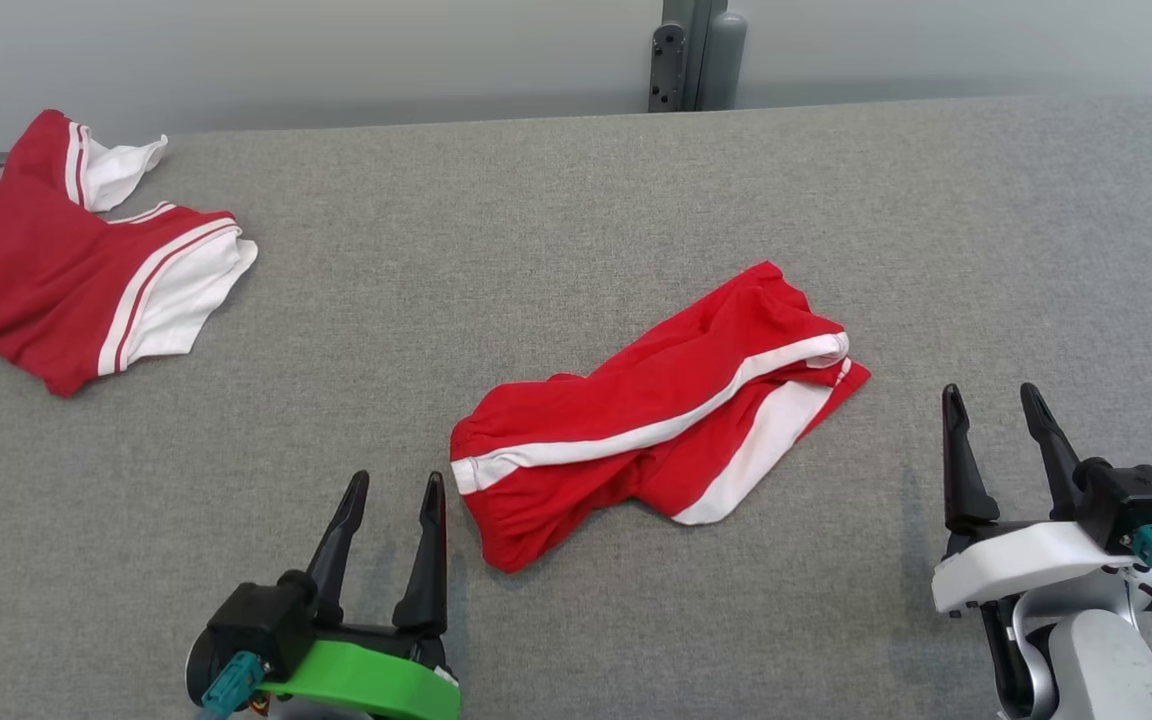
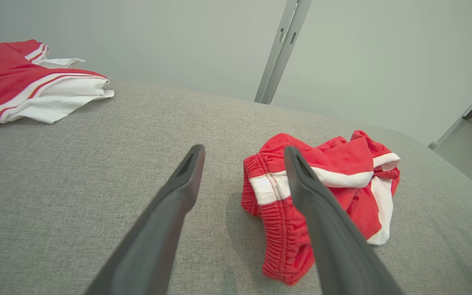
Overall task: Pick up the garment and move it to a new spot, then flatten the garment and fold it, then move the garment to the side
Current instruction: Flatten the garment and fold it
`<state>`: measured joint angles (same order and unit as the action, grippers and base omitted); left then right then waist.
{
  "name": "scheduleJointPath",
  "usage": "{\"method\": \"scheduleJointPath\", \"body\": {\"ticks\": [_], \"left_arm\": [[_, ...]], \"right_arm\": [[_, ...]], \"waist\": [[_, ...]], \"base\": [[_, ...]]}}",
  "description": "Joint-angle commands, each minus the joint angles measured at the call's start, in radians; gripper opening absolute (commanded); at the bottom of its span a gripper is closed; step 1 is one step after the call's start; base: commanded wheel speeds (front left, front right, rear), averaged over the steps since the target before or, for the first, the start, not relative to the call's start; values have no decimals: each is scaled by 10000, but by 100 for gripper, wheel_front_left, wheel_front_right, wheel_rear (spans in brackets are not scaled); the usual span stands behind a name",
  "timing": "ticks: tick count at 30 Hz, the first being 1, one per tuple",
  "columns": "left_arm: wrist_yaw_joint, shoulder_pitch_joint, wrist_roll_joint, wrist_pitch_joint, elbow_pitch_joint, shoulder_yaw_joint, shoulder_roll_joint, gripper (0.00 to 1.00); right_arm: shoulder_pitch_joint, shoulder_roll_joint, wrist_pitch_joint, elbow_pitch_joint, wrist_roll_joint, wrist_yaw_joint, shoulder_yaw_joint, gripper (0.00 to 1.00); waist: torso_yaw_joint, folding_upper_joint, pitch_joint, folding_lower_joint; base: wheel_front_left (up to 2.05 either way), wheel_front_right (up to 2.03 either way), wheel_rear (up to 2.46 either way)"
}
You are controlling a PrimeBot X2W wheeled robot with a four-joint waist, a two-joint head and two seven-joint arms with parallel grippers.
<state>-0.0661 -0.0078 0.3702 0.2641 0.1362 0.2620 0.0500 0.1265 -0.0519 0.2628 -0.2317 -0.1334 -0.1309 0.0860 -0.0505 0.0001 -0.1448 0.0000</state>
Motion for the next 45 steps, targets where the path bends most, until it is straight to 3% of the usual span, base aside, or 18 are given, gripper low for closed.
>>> {"method": "scheduleJointPath", "body": {"ticks": [1,9,17,25,38,43,44,45], "left_arm": [[-49,168,-40,4,20,-6,10,100],[-240,-57,248,5,899,528,10,100],[-394,-944,2157,-304,1980,775,14,100],[-574,-1431,4445,-788,1993,1043,16,100],[-620,-1467,4579,-976,1479,1400,280,100],[-557,-1281,4610,-1103,1008,1438,427,82],[-531,-1265,4616,-1140,924,1444,450,73],[-511,-1255,4618,-1176,840,1452,470,58]], "right_arm": [[-117,-14,29,-14,-20,3,-17,100],[-139,7,29,-34,-1,3,-160,100],[9,7,29,-61,-8,3,-454,100],[144,9,30,-78,73,3,-444,100],[258,10,30,18,127,3,-319,100],[369,-45,30,5,196,3,-298,100],[403,-63,30,-12,206,3,-308,100],[442,-93,30,-34,212,3,-330,100]], "waist": [[-18,-1,62,0],[-15,-1,174,0],[244,-1,82,0],[454,-1,-133,0],[529,-1,-270,0],[440,-1,-334,0],[420,-1,-346,0],[401,-1,-360,0]], "base": [[0,0,0],[0,0,0],[0,0,0],[0,0,0],[0,0,0],[0,0,0],[0,0,0],[0,0,0]]}}
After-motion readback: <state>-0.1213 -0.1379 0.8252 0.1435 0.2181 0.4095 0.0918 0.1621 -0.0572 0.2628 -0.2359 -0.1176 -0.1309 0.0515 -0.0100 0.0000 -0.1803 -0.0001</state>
